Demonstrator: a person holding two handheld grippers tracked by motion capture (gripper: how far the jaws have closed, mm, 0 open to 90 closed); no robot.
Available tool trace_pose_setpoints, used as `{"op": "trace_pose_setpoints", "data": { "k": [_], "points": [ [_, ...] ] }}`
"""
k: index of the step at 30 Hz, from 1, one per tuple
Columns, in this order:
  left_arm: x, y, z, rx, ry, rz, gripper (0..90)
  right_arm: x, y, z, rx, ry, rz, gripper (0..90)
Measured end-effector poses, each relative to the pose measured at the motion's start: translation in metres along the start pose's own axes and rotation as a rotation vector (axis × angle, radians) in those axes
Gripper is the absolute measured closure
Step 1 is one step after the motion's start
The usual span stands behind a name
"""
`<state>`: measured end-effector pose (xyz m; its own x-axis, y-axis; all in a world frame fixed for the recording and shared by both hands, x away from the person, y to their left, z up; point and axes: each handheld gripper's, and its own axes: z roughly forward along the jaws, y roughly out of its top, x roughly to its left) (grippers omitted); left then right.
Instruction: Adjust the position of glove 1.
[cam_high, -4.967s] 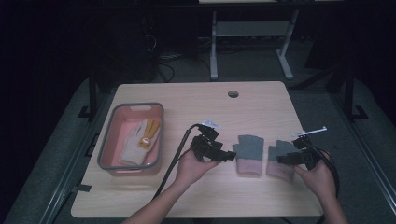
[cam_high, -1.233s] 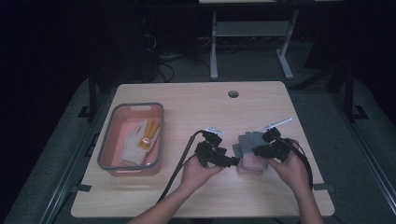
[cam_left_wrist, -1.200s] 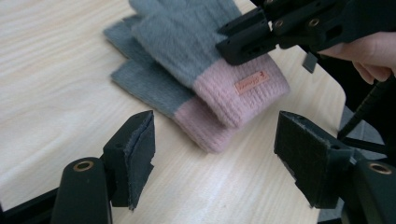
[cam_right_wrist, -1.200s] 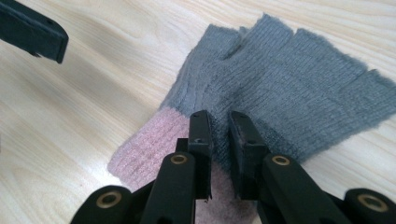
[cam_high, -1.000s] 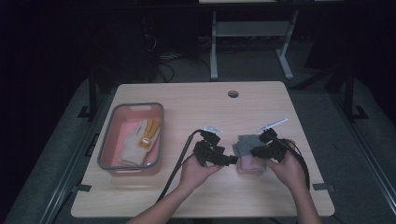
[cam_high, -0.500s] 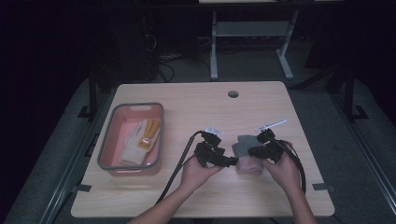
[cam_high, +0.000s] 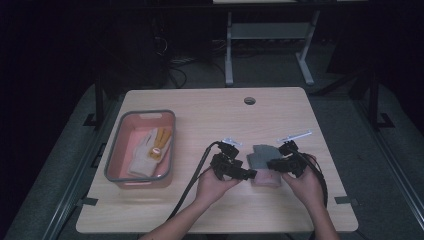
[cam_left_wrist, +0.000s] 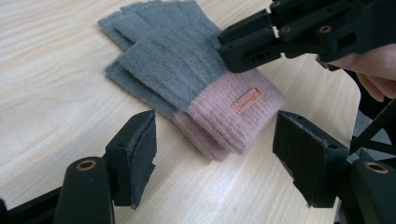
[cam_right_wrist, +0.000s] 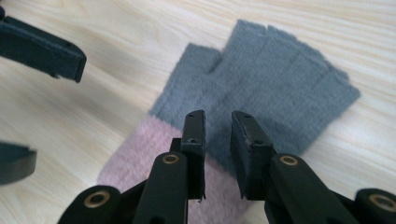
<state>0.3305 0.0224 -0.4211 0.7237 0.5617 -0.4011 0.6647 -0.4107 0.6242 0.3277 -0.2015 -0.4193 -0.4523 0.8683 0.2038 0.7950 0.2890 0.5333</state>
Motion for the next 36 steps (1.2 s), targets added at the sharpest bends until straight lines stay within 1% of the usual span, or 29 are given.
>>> {"op": "trace_pose_setpoints", "data": {
  "k": [1, 3, 4, 6, 7, 8, 9, 11, 12, 13, 14, 15, 16, 17, 18, 19, 21, 24, 25, 26, 27, 29, 30, 31, 32, 35, 36],
  "points": [
    [0.0, 0.0, 0.001, 0.004, 0.002, 0.0, 31.1, 0.0, -0.001, 0.0, 0.009, -0.004, 0.004, 76.2],
    [0.0, 0.0, 0.004, 0.007, 0.0, -0.013, 31.9, 0.0, -0.003, 0.0, 0.016, 0.001, -0.009, 77.2],
    [0.001, 0.0, 0.005, 0.012, 0.001, -0.012, 32.3, 0.0, -0.003, 0.0, 0.023, 0.004, -0.005, 77.3],
    [0.001, 0.0, 0.008, 0.015, 0.002, -0.022, 33.2, 0.001, -0.005, 0.003, 0.03, 0.003, -0.008, 77.5],
    [0.002, -0.001, 0.009, 0.018, 0.0, -0.025, 33.4, 0.001, -0.006, 0.006, 0.042, -0.001, -0.015, 77.6],
    [0.002, -0.001, 0.011, 0.016, -0.002, -0.037, 33.7, 0.002, -0.006, 0.008, 0.048, -0.002, -0.009, 77.6],
    [0.003, -0.001, 0.012, 0.021, -0.003, -0.037, 34.0, 0.002, -0.007, 0.01, 0.047, -0.001, -0.006, 77.6],
    [0.004, -0.001, 0.015, 0.021, -0.01, -0.061, 34.9, 0.002, -0.007, 0.009, 0.044, 0.001, -0.004, 77.1],
    [0.004, -0.001, 0.016, 0.022, -0.012, -0.067, 35.8, 0.001, -0.007, 0.009, 0.037, 0.002, -0.013, 75.6],
    [0.004, -0.002, 0.017, 0.022, -0.011, -0.068, 35.8, 0.001, -0.007, 0.008, 0.042, 0.0, 0.001, 73.5],
    [0.003, -0.002, 0.019, 0.019, -0.009, -0.076, 35.8, 0.0, -0.008, 0.008, 0.03, 0.002, -0.003, 72.2],
    [0.004, -0.002, 0.02, 0.029, -0.006, -0.072, 35.8, -0.001, -0.008, 0.007, 0.024, 0.008, 0.001, 71.2],
    [0.004, -0.002, 0.022, 0.022, -0.008, -0.084, 35.8, -0.002, -0.008, 0.005, 0.018, 0.012, 0.012, 70.0],
    [0.004, -0.002, 0.023, 0.025, -0.011, -0.095, 35.8, -0.003, -0.008, 0.004, 0.012, 0.019, 0.02, 68.3],
    [0.005, -0.002, 0.023, 0.032, -0.012, -0.096, 35.8, -0.005, -0.009, 0.003, 0.002, 0.022, 0.024, 66.3],
    [0.006, -0.002, 0.024, 0.025, -0.015, -0.11, 35.8, -0.007, -0.009, 0.001, -0.005, 0.022, 0.028, 64.2],
    [0.007, -0.002, 0.026, 0.025, -0.023, -0.121, 35.7, -0.01, -0.01, -0.001, -0.02, 0.024, 0.039, 62.1],
    [0.008, -0.002, 0.029, 0.035, -0.02, -0.134, 35.3, -0.018, -0.012, -0.005, -0.041, 0.037, 0.078, 58.2],
    [0.008, -0.003, 0.032, 0.036, -0.021, -0.143, 34.9, -0.019, -0.012, -0.005, -0.041, 0.04, 0.092, 56.6],
    [0.009, -0.003, 0.033, 0.046, -0.019, -0.142, 34.5, -0.023, -0.013, -0.005, -0.045, 0.04, 0.103, 54.9],
    [0.008, -0.003, 0.036, 0.04, -0.024, -0.159, 34.3, -0.025, -0.014, -0.005, -0.041, 0.043, 0.12, 54.3],
    [0.008, -0.004, 0.038, 0.046, -0.03, -0.162, 33.6, -0.03, -0.016, -0.003, -0.033, 0.047, 0.141, 53.4],
    [0.007, -0.004, 0.04, 0.044, -0.026, -0.163, 33.5, -0.032, -0.017, -0.002, -0.033, 0.053, 0.15, 53.0],
    [0.007, -0.004, 0.041, 0.047, -0.024, -0.168, 33.6, -0.034, -0.019, -0.001, -0.029, 0.062, 0.166, 52.8],
    [0.007, -0.004, 0.042, 0.054, -0.021, -0.163, 34.0, -0.036, -0.02, 0.0, -0.023, 0.071, 0.176, 52.7],
    [0.007, -0.005, 0.044, 0.056, -0.017, -0.169, 34.3, -0.042, -0.023, 0.003, -0.023, 0.105, 0.204, 52.0],
    [0.007, -0.005, 0.045, 0.057, -0.017, -0.172, 34.3, -0.043, -0.023, 0.004, -0.023, 0.11, 0.212, 51.9]
  ]
}}
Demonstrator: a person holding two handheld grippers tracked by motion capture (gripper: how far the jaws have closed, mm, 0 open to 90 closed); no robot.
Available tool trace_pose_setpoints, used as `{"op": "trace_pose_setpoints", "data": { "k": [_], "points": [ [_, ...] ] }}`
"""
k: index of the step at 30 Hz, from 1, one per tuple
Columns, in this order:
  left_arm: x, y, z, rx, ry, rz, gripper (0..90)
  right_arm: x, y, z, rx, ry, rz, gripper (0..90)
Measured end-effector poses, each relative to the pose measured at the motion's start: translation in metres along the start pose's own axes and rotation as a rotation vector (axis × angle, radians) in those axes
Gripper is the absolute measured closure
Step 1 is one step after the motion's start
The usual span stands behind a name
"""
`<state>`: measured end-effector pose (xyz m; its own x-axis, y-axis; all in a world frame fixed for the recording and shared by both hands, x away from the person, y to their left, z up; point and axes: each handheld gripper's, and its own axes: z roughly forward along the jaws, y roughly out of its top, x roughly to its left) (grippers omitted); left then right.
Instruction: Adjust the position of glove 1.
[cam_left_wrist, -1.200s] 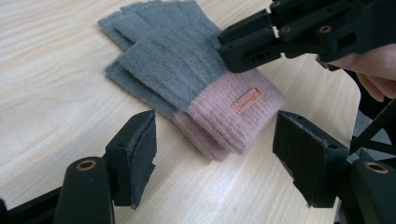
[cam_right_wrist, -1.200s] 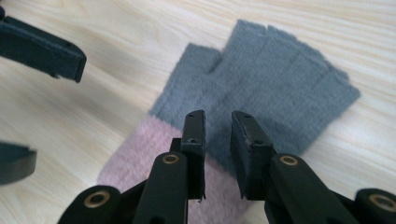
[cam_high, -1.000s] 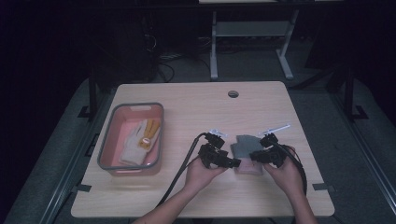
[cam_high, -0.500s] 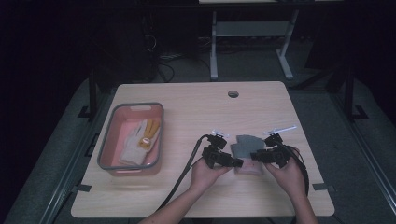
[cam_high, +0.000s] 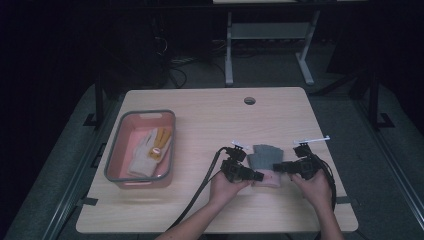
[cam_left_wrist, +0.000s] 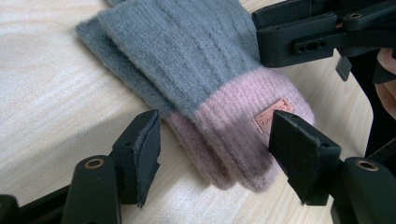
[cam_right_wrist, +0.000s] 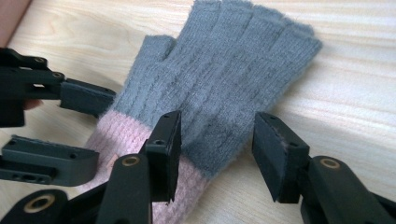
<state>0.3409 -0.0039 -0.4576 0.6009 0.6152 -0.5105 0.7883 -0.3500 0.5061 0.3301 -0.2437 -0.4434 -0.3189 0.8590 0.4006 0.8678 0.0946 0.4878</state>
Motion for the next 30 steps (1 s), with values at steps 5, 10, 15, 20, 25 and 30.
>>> {"op": "trace_pose_setpoints", "data": {
  "k": [5, 10, 15, 20, 25, 30],
  "points": [
    [0.001, -0.002, 0.003, -0.001, -0.004, 0.002, 34.8, -0.006, -0.002, 0.005, -0.009, 0.016, 0.013, 47.4],
    [0.001, -0.003, 0.003, -0.006, -0.021, -0.015, 32.6, -0.011, -0.005, 0.009, -0.015, 0.042, 0.048, 47.0],
    [0.001, -0.003, 0.004, -0.008, -0.021, -0.03, 33.7, -0.015, -0.007, 0.014, -0.023, 0.085, 0.084, 50.5],
    [0.001, -0.003, 0.005, -0.009, -0.012, -0.043, 40.8, -0.009, -0.007, 0.017, -0.028, 0.076, 0.095, 54.9],
    [0.002, -0.002, 0.006, -0.001, -0.014, -0.049, 44.6, -0.01, -0.008, 0.019, -0.03, 0.101, 0.127, 59.7],
    [0.004, -0.001, 0.007, -0.003, -0.03, -0.062, 49.1, -0.01, -0.01, 0.021, -0.04, 0.121, 0.15, 62.6]
  ]
}}
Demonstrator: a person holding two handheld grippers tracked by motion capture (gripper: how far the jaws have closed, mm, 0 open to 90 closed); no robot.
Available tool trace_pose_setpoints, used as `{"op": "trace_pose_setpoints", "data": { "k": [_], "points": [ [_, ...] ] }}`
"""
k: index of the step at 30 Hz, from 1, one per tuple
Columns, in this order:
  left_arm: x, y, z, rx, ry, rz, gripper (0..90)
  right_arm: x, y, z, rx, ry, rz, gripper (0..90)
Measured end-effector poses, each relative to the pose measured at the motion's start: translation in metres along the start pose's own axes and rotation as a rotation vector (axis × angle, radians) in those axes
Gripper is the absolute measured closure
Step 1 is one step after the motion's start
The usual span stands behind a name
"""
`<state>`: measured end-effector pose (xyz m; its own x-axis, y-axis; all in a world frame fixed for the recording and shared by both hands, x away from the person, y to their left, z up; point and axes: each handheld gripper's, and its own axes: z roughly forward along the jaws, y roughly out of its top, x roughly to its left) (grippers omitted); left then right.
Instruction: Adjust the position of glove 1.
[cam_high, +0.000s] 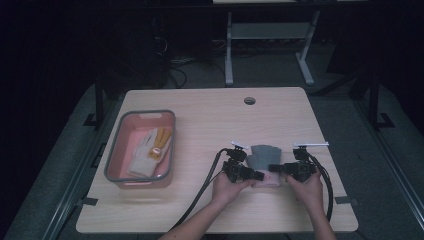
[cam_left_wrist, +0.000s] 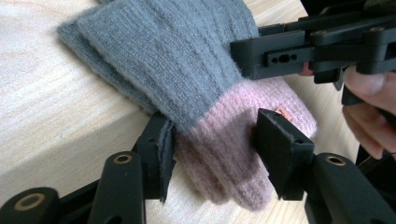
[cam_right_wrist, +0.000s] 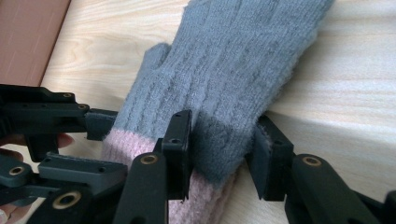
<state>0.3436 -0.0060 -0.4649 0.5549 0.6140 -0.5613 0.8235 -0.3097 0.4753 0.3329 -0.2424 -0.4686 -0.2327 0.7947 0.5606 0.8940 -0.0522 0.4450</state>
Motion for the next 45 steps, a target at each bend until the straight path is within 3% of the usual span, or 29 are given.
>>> {"op": "trace_pose_setpoints", "data": {
  "k": [6, 9, 16, 21, 33, 45],
  "points": [
    [0.002, 0.001, 0.0, -0.003, -0.019, -0.016, 53.4, 0.001, 0.0, 0.002, -0.004, 0.004, 0.019, 66.2],
    [0.003, 0.001, -0.001, 0.001, -0.024, 0.003, 55.5, 0.0, -0.001, 0.002, -0.006, 0.03, 0.059, 71.0],
    [0.008, -0.001, -0.006, -0.014, -0.042, -0.01, 62.3, 0.001, -0.001, 0.003, 0.012, 0.065, 0.072, 75.4],
    [0.008, -0.001, -0.008, -0.016, -0.039, -0.009, 63.8, 0.006, -0.001, 0.004, 0.007, 0.049, 0.048, 76.5],
    [0.009, -0.001, -0.014, -0.028, -0.052, -0.004, 65.2, 0.011, 0.0, -0.003, -0.002, 0.08, 0.04, 77.0],
    [0.01, -0.004, -0.028, -0.051, -0.069, 0.008, 65.4, 0.026, -0.001, -0.008, -0.027, 0.101, 0.019, 76.9]
  ]
}}
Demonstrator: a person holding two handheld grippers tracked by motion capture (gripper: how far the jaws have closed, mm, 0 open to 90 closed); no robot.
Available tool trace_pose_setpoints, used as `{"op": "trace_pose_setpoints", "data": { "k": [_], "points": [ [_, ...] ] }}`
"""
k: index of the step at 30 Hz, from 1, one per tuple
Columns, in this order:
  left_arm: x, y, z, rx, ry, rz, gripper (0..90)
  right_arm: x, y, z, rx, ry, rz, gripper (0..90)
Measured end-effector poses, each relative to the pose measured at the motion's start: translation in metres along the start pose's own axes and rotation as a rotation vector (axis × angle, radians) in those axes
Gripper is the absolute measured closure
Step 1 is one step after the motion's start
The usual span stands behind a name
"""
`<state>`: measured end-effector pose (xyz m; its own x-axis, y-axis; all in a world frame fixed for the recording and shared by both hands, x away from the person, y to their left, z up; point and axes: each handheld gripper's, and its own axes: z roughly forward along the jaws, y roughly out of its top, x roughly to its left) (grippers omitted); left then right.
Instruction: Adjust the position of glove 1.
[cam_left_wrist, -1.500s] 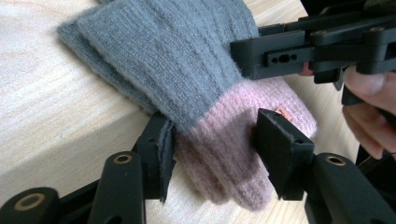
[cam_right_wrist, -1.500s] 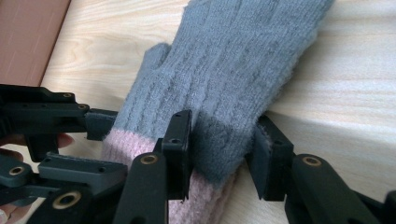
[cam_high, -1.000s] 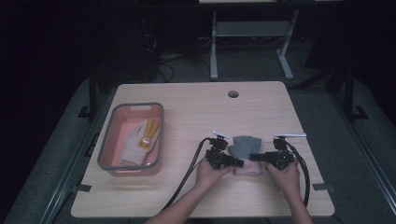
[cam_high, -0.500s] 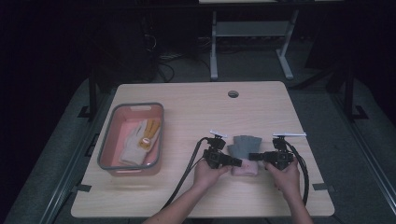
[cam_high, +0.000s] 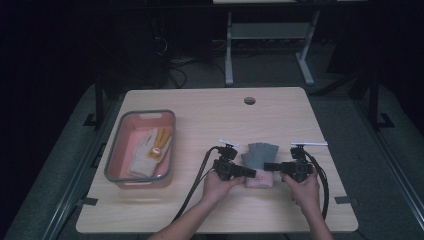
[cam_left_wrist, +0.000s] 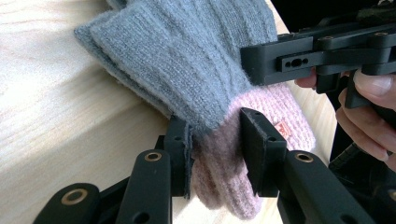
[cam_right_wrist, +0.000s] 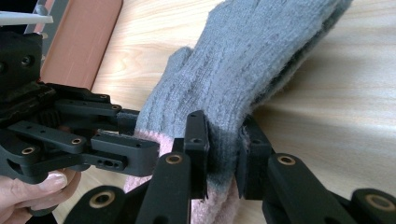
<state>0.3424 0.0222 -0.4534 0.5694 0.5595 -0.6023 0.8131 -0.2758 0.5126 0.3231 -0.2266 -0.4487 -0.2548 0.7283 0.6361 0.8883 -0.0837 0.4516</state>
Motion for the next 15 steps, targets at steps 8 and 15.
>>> {"op": "trace_pose_setpoints", "data": {
  "k": [8, 15],
  "points": [
    [-0.001, 0.0, -0.012, -0.013, -0.006, 0.016, 65.4, 0.01, 0.001, -0.001, -0.004, 0.009, -0.034, 76.9],
    [-0.001, -0.002, -0.023, -0.028, -0.015, 0.021, 65.3, 0.021, 0.004, -0.002, -0.019, 0.023, -0.06, 76.9]
  ]
}}
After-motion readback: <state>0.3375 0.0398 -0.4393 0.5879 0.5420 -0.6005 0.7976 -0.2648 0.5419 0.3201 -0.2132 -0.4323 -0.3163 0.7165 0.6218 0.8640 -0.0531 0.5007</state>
